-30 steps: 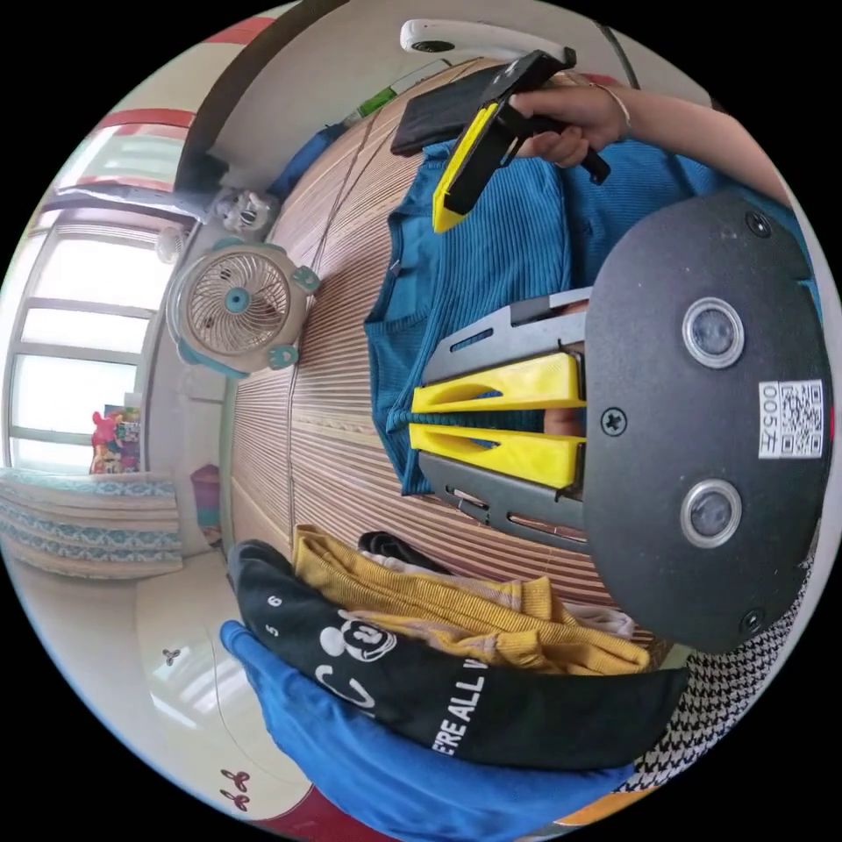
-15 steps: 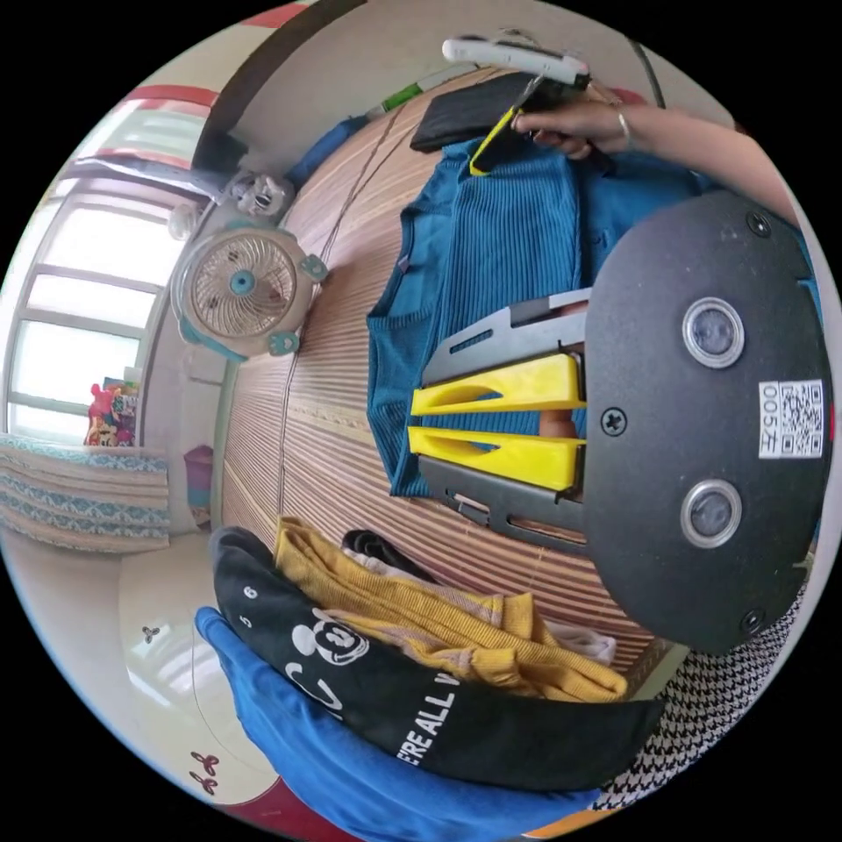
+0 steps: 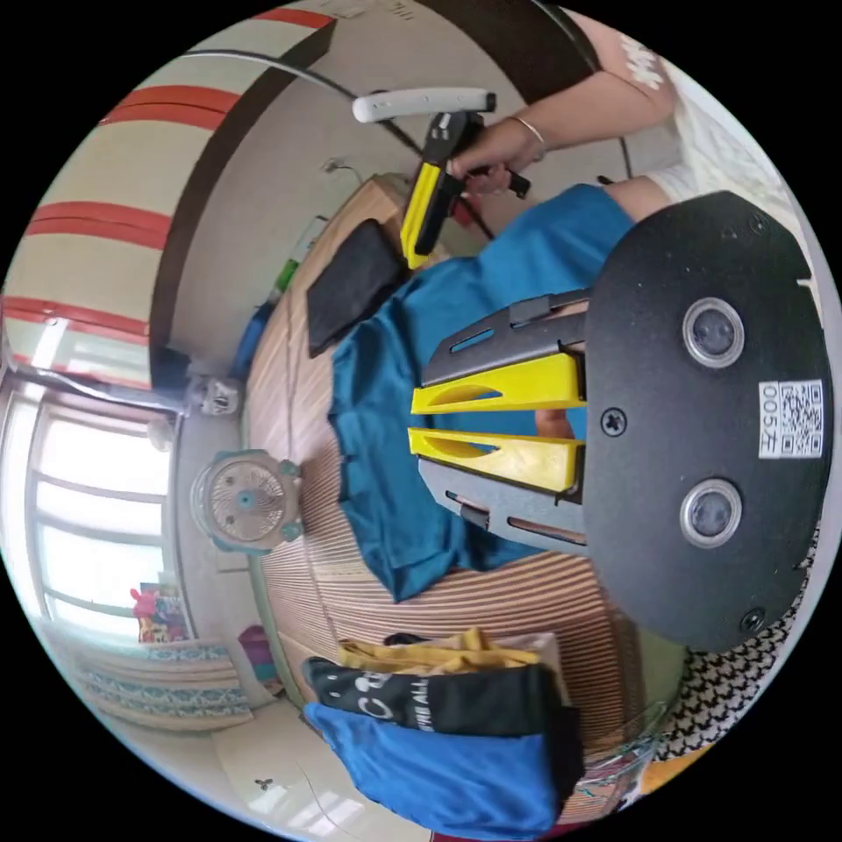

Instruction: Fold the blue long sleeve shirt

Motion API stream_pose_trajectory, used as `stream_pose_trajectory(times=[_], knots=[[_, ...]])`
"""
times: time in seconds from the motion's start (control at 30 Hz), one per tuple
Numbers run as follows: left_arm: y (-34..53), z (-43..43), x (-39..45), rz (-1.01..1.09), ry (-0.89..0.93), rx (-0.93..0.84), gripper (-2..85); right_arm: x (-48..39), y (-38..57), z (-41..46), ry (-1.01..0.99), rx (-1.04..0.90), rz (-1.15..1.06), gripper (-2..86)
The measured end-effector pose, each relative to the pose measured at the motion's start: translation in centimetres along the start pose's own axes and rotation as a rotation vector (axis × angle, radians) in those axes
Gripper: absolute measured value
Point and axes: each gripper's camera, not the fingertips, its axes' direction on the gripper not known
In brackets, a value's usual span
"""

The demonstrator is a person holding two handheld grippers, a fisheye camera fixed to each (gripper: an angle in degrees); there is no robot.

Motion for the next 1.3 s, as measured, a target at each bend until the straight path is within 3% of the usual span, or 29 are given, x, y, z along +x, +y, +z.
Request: stream_pose_trajectory(times=[0.23, 0.43, 0.73, 0.93, 1.3], knots=[[11.5, -5.3, 4.7, 0.082, 0.052, -0.200, 5.9, 0.4, 12.1, -7.4, -0.048, -0.067, -0.068, 6.7], [15.3, -7.9, 8.7, 0.135, 0.056, -0.213, 7.9, -0.5, 17.1, -9.9, -0.085, -0.093, -0.089, 7.9], [17.6, -10.1, 11.6, 0.215, -0.029, -0.199, 8.3, -2.3, 20.5, -12.9, -0.113, -0.080, -0.274, 8.6], [17.2, -9.7, 14.7, 0.289, 0.088, -0.160, 9.0, -2.8, 22.8, -13.3, -0.108, -0.122, -0.345, 8.5], [15.0, -5.1, 21.5, 0.437, 0.218, -0.215, 9.1, 1.0, 26.0, -16.5, -0.097, -0.074, -0.227, 8.7]])
